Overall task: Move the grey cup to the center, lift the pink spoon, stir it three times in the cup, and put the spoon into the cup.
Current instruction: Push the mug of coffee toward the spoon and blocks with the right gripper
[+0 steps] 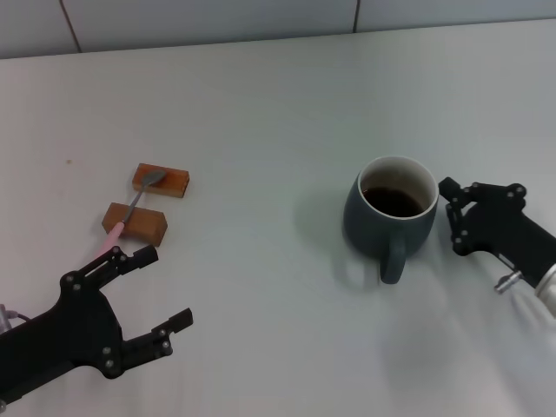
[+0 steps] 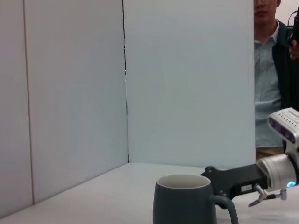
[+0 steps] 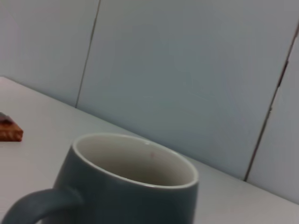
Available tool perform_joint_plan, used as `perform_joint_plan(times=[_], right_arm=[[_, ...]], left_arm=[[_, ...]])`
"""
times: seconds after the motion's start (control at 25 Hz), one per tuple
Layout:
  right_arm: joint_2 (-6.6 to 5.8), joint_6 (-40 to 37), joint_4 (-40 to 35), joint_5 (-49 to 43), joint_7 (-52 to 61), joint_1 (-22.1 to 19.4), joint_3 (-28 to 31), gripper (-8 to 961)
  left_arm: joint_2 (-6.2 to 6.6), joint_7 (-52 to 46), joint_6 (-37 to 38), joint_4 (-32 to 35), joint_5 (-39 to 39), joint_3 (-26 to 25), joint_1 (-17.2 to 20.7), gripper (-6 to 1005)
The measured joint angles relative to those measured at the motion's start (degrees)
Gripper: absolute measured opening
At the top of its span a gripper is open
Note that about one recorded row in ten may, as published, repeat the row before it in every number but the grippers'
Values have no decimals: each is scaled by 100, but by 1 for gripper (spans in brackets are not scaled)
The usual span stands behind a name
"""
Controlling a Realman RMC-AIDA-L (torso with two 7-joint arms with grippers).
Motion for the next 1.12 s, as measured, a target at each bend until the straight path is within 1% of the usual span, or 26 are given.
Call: perform_joint_plan(times=[0.28,0.48,0.56,0.6,0.64,0.72,0.8,0.84,1.0,1.12], right_arm=[[14,318,391,8,-83,157,39,-1],[17,650,759,19,-84,363,59,-1],[15,808,901,19,-85,469,62,-1],[10,971,1047,15,-86,598,63,-1],[10,971,1047,15,-86,598,63,-1],[8,1141,1187,7,-87,732,65,-1],[11,1430,1373,5,-89,958,66,-1],[11,1430,1373,5,-89,958,66,-1],[22,1746,1639,5,-88,1256,69,-1],[24,1773,1679,4,-61,1311,52,-1]], left_arm=[[2,-10,2,21,-8,-1,-3,845],[17,-19,3,45,-10,-1,-2,845],[21,-28,3,92,-10,-1,26,845],[21,-32,3,109,-12,-1,35,845],[23,-34,3,118,-13,-1,42,845],[27,-38,5,127,-15,-1,53,845],[32,-43,23,134,-17,-1,68,845],[32,-43,23,134,-17,-1,68,845],[38,-45,45,152,-19,-3,110,845],[39,-45,54,153,-19,-11,139,845]])
